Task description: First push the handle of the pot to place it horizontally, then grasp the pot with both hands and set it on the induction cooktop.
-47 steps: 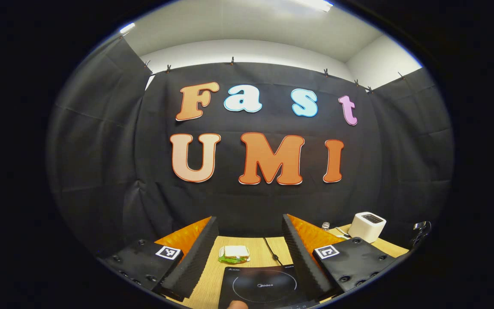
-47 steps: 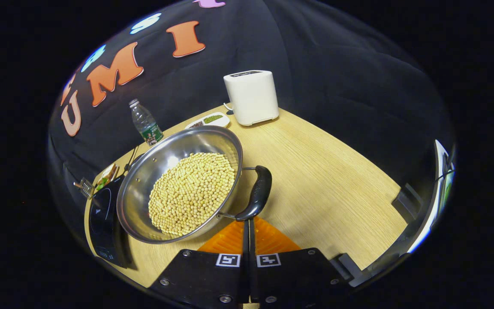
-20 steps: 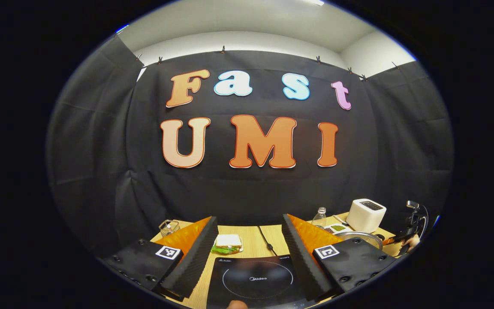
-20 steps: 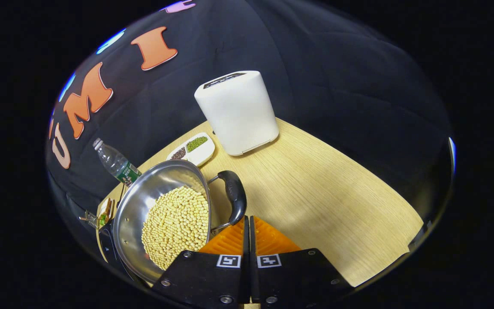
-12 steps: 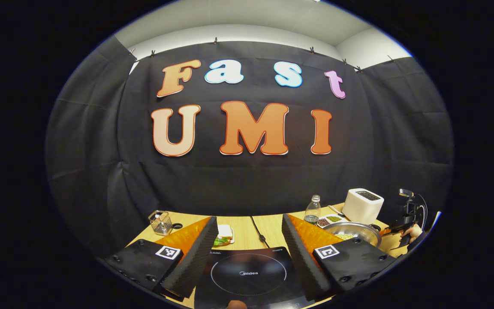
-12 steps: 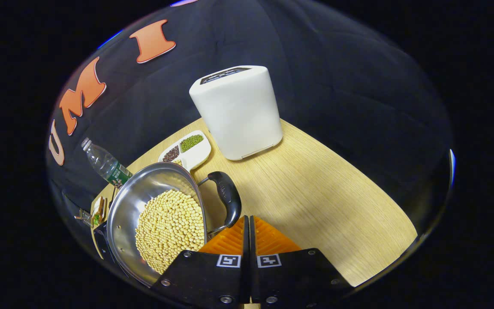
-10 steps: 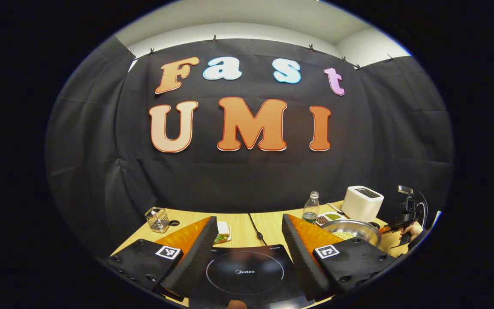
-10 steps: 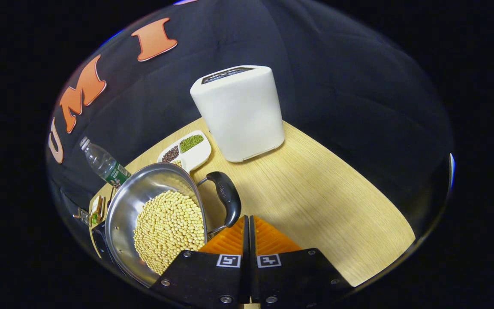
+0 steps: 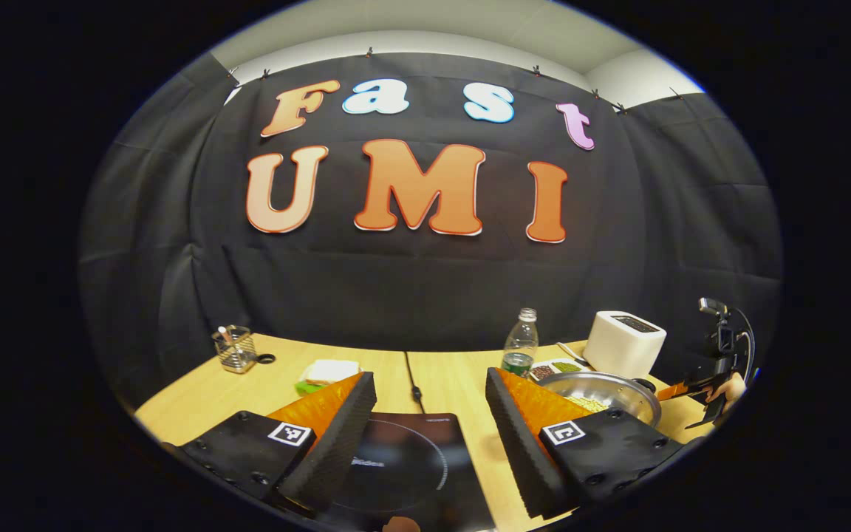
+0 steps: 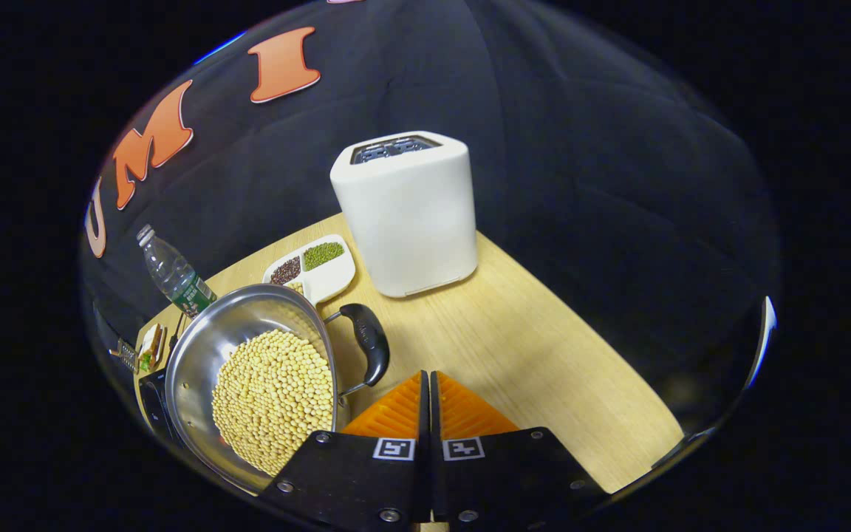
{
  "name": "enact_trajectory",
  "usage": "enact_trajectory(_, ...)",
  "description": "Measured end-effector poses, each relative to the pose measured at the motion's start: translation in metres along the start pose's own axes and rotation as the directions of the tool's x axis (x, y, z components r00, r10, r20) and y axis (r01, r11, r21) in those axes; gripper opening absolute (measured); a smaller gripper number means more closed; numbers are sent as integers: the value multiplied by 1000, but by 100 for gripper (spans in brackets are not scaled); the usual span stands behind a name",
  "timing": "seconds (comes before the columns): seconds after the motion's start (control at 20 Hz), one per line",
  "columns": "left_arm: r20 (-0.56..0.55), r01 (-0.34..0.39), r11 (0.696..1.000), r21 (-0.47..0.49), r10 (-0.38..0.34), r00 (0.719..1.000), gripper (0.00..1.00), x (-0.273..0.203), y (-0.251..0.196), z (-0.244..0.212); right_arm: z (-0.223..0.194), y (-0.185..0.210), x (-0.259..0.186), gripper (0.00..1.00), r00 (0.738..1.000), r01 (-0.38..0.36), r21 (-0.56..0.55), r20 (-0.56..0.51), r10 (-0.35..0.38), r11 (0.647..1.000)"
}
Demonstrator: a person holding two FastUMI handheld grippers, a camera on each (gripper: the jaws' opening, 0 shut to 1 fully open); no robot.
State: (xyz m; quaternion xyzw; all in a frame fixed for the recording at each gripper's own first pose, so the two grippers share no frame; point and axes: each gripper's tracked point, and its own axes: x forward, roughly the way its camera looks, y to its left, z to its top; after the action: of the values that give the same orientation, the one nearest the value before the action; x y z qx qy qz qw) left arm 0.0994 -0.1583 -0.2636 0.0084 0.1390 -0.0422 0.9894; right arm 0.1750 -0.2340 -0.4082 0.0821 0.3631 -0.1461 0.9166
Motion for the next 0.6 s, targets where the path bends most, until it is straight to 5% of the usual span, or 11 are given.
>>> enact_trajectory(0.25,-9,43,999,18,-43,999,99,27,-44,-35,33,5,-38,6,983,-116,0,143,115,993)
enact_trajectory(0.4,-58,61,997,40,-58,997,99,41,-66,-67,54,16,-42,42,952,-155,-90,252,174,984)
enact_trajectory(0.6,-179,88,996,-18,-90,980,98,59,-95,-109,43,44,-27,80,945,-175,-207,239,223,962)
